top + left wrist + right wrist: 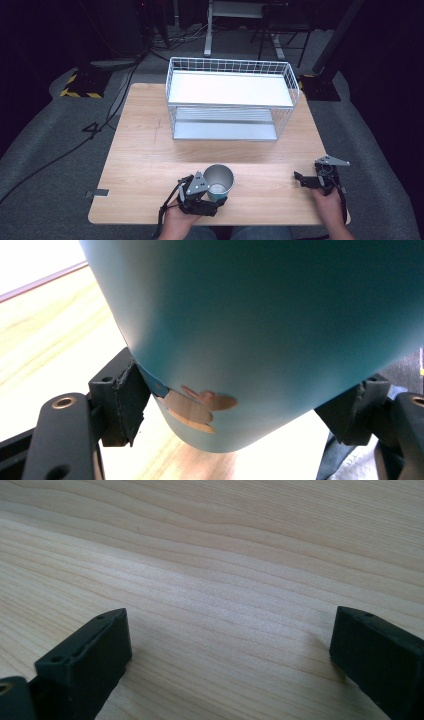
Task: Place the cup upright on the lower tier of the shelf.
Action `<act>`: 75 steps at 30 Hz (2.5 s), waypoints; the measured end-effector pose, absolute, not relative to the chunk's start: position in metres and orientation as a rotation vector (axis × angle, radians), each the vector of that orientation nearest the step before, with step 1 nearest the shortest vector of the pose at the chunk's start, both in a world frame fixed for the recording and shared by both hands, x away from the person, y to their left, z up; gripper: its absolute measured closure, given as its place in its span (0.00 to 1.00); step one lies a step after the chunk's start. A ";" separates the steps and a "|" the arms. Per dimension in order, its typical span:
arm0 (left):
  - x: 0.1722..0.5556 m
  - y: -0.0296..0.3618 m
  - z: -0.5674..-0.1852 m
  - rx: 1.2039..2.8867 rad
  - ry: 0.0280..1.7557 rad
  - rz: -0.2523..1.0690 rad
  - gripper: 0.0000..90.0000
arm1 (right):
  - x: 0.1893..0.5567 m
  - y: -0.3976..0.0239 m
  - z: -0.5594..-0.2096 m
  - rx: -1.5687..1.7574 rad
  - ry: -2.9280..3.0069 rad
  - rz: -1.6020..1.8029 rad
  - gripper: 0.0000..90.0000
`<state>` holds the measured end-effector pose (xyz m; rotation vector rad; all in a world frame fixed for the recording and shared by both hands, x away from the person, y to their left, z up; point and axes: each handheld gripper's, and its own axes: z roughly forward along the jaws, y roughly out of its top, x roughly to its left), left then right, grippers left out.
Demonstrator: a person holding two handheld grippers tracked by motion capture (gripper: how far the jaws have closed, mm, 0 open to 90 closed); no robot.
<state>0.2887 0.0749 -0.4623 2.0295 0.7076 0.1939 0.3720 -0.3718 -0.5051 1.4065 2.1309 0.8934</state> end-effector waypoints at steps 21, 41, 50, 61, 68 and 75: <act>0.336 0.082 -0.437 1.985 0.802 0.275 0.27 | 0.372 -0.372 -0.505 1.405 2.130 0.892 0.03; 0.395 0.069 -0.435 1.973 0.894 0.337 0.27 | 0.375 -0.371 -0.505 1.414 2.125 0.891 0.03; 0.420 0.065 -0.438 1.945 0.937 0.372 0.27 | 0.375 -0.371 -0.505 1.413 2.123 0.889 0.03; 0.448 0.057 -0.448 1.924 1.036 0.400 0.27 | 0.377 -0.371 -0.505 1.411 2.121 0.890 0.03; 0.463 0.052 -0.454 1.888 1.070 0.438 0.27 | 0.377 -0.371 -0.505 1.412 2.121 0.890 0.03; 0.475 0.049 -0.462 1.874 1.088 0.445 0.27 | 0.377 -0.371 -0.505 1.411 2.121 0.890 0.03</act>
